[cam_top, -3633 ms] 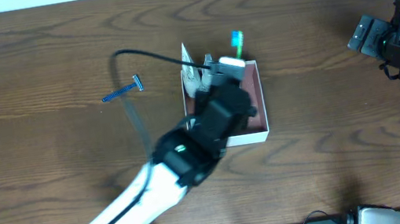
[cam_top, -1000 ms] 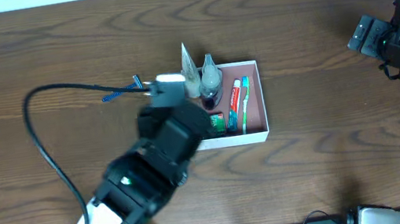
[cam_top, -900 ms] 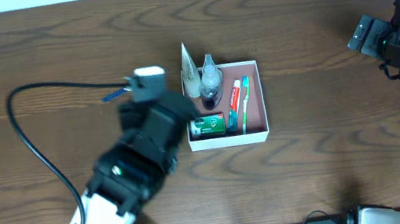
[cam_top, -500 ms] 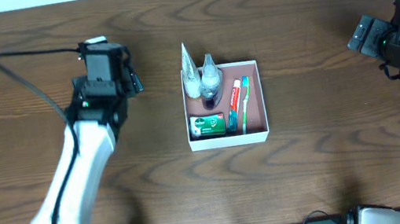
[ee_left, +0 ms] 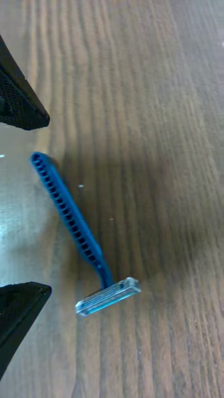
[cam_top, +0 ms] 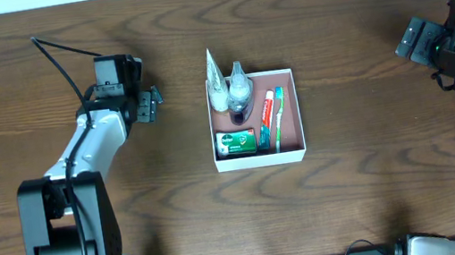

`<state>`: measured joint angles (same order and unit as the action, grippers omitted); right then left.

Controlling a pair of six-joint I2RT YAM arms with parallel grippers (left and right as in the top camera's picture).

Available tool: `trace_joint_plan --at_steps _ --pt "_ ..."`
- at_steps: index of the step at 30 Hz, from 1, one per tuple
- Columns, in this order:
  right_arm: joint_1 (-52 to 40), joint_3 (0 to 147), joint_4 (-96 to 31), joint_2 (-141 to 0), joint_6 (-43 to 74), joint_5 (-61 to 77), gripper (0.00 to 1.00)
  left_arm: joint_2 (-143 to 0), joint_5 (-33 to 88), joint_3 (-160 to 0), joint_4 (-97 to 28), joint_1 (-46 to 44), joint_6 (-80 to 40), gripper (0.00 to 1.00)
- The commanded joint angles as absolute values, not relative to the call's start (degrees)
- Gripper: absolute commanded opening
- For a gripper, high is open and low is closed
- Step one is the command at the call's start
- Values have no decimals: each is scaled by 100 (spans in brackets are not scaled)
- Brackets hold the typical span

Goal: Pack container
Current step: 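Release the toothbrush and withdraw the left gripper, then move the left gripper over the blue razor to grasp it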

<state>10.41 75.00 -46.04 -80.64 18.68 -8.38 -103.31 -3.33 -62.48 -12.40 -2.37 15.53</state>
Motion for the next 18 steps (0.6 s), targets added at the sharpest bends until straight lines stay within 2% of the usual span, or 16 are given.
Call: trace_joint_plan --at_steps 1,6,18 --pt "1070 7522 -4611 -8090 1925 -836 99 -10455 -187 -6222 -1057 -178 1865 80" --pt "1070 7522 -4611 -8090 1925 -836 99 -10634 -25 -6222 -906 -178 2215 80" --pt "1070 7522 -4611 -8090 1925 -836 99 -10750 115 -6219 -1197 -178 2222 78"
